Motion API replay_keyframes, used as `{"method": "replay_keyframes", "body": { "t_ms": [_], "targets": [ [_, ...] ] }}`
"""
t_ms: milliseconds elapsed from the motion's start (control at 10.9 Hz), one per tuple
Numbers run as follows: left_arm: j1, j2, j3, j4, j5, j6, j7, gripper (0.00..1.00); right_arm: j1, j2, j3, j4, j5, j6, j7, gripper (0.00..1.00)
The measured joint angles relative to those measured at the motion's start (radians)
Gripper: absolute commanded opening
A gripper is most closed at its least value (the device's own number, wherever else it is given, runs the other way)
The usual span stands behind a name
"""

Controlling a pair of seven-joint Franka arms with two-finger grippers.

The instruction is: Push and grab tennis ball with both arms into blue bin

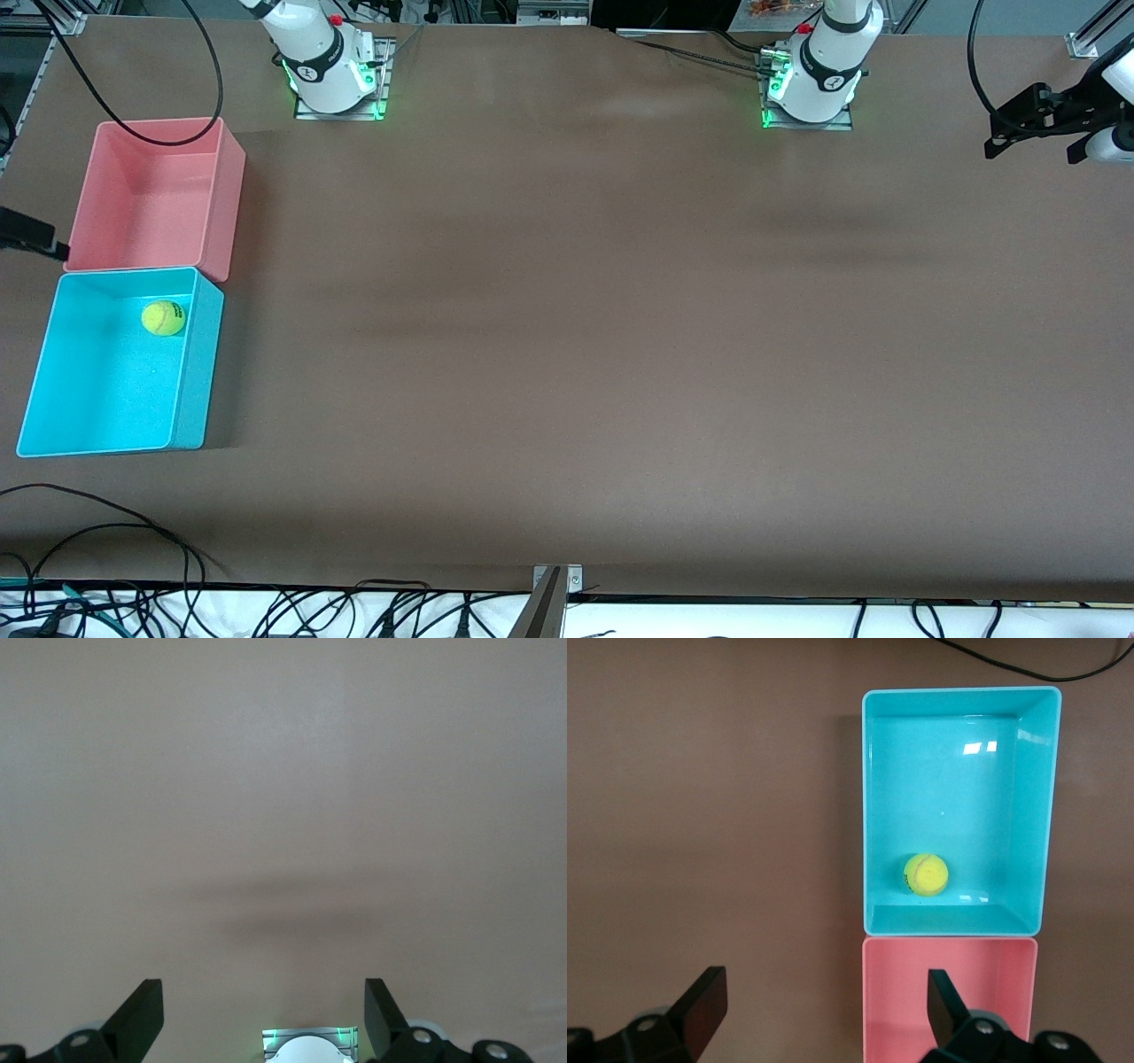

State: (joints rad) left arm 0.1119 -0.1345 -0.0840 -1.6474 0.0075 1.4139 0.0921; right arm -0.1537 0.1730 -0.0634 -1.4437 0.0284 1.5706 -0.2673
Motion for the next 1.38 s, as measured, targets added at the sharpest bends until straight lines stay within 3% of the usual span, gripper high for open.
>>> {"method": "replay_keyframes", "body": {
  "t_ms": [368, 643, 827, 1379],
  "targets": [
    [0.000, 0.000, 0.002, 0.001, 0.000, 0.000, 0.000, 1.00, 0.032, -0.082, 0.028, -0.020, -0.002, -0.029, 0.053, 1.00],
    [0.002, 0.000, 0.004, 0.001, 0.000, 0.000, 0.000, 1.00, 0.156, -0.149, -0.046, -0.128, -0.012, 0.068, 0.129, 1.00],
    [0.002, 0.000, 0.004, 0.008, 0.000, 0.000, 0.000, 1.00, 0.172, -0.196, -0.054, -0.215, -0.014, 0.114, 0.143, 1.00],
    [0.010, 0.016, 0.007, 0.044, 0.000, 0.005, 0.000, 1.00, 0.176, -0.212, -0.056, -0.242, -0.014, 0.095, 0.144, 1.00]
  ]
}}
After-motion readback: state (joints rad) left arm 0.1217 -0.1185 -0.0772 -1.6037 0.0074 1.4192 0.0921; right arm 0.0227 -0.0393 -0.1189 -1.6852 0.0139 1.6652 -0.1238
